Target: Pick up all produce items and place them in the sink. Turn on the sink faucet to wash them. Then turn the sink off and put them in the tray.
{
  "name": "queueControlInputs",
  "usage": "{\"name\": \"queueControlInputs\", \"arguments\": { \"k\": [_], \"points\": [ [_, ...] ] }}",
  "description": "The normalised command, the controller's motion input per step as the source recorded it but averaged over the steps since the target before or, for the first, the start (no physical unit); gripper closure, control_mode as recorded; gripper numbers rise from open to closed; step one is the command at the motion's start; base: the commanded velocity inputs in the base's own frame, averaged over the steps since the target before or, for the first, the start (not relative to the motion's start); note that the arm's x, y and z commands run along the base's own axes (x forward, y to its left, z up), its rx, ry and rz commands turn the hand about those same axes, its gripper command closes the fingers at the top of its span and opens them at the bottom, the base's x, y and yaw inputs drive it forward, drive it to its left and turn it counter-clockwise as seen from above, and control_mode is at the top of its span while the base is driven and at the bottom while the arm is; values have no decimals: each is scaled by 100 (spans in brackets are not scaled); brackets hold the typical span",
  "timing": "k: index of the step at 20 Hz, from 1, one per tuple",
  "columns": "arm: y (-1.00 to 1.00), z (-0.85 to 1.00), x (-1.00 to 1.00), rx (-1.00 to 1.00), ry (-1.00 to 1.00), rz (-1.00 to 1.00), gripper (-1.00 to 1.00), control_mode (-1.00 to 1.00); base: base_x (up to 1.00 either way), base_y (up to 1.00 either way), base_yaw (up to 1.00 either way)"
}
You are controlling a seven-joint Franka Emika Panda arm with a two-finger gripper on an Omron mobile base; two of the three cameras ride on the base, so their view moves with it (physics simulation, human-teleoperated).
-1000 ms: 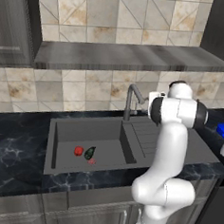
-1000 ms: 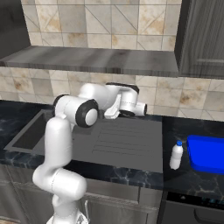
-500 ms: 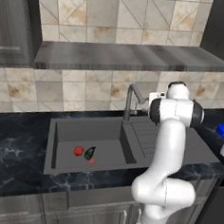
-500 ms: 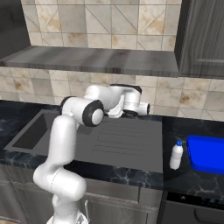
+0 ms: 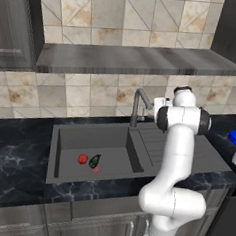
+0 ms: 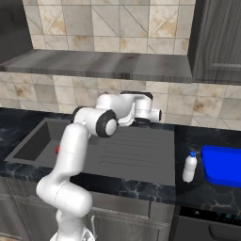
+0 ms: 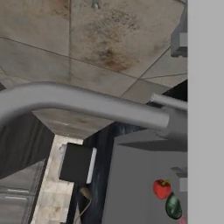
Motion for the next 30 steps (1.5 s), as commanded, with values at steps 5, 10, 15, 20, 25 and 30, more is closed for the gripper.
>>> {"name": "queueControlInputs", "arguments": {
  "k": [5, 10, 15, 20, 25, 30],
  "points": [
    [0, -11, 24, 0, 0, 5, -100, -100, 0, 0, 0],
    [0, -11, 21, 0, 1, 5, -100, -100, 0, 0, 0],
    [1, -3, 2, 0, 0, 6, -100, -100, 0, 0, 0],
    [14, 0, 0, 0, 0, 3, -100, -100, 0, 0, 0],
    [24, 0, 0, 0, 2, 0, -100, -100, 0, 0, 0],
    [23, -1, 0, 0, 3, 0, -100, -100, 0, 0, 0]
  ]
}}
